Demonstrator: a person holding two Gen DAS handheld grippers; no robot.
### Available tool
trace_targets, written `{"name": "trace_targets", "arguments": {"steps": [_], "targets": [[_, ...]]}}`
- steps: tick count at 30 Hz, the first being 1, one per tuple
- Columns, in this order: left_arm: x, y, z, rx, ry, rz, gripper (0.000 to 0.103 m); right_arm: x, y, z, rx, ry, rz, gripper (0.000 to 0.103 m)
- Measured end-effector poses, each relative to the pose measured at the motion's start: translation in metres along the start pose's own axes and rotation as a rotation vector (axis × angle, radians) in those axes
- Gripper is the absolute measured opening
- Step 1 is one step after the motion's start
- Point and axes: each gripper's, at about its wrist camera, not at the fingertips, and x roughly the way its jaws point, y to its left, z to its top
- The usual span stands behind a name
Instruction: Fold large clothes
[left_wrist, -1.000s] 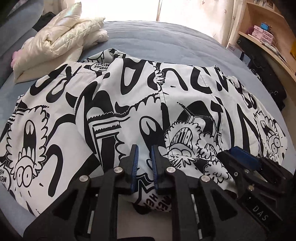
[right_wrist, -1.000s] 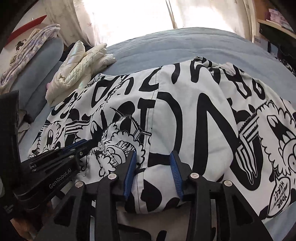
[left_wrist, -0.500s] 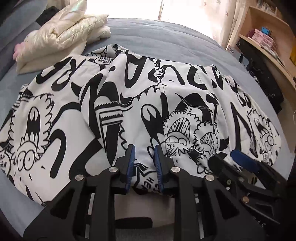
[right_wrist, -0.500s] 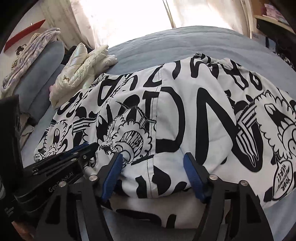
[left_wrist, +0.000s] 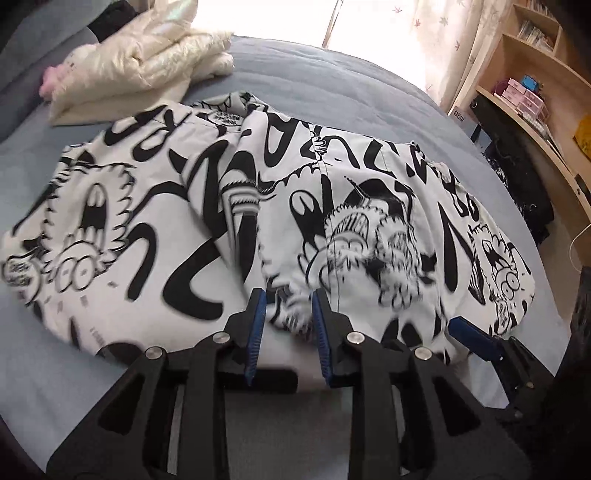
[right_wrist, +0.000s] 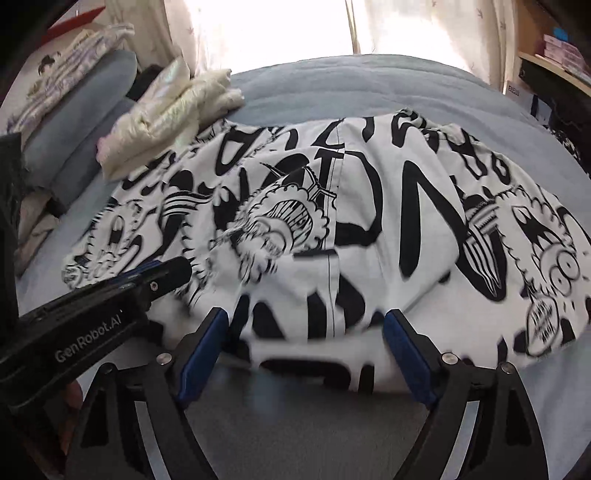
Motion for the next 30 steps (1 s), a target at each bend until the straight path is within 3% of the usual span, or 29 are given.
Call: {"name": "trace_targets", "arguments": {"steps": [11,16,26,30], "targets": [[-0.068,0.049,-0.030,-0.140,-0.007,-0.059,0.023,-0.088,0.023,-0.042,-0.050,-0.110,0.009,0.083],[-0.088,0.083,-0.048,-0.246,-0.020,-0.135,0.042,-0.104,0.035,-0.050,-0.076,-0.133,0.012,0.083],[-0.053,0.150,-0.072,-0.524,-0.002,-0.281,0.051,-0.083,0.044,-0.045,-0.089,-0.082,0.026,0.083],[-0.037,0.166,-0.067,-0.571,-0.058,-0.306,0.051,-0.068,0.044,-0.041,-0.087,-0.070,0.030,0.083]]}}
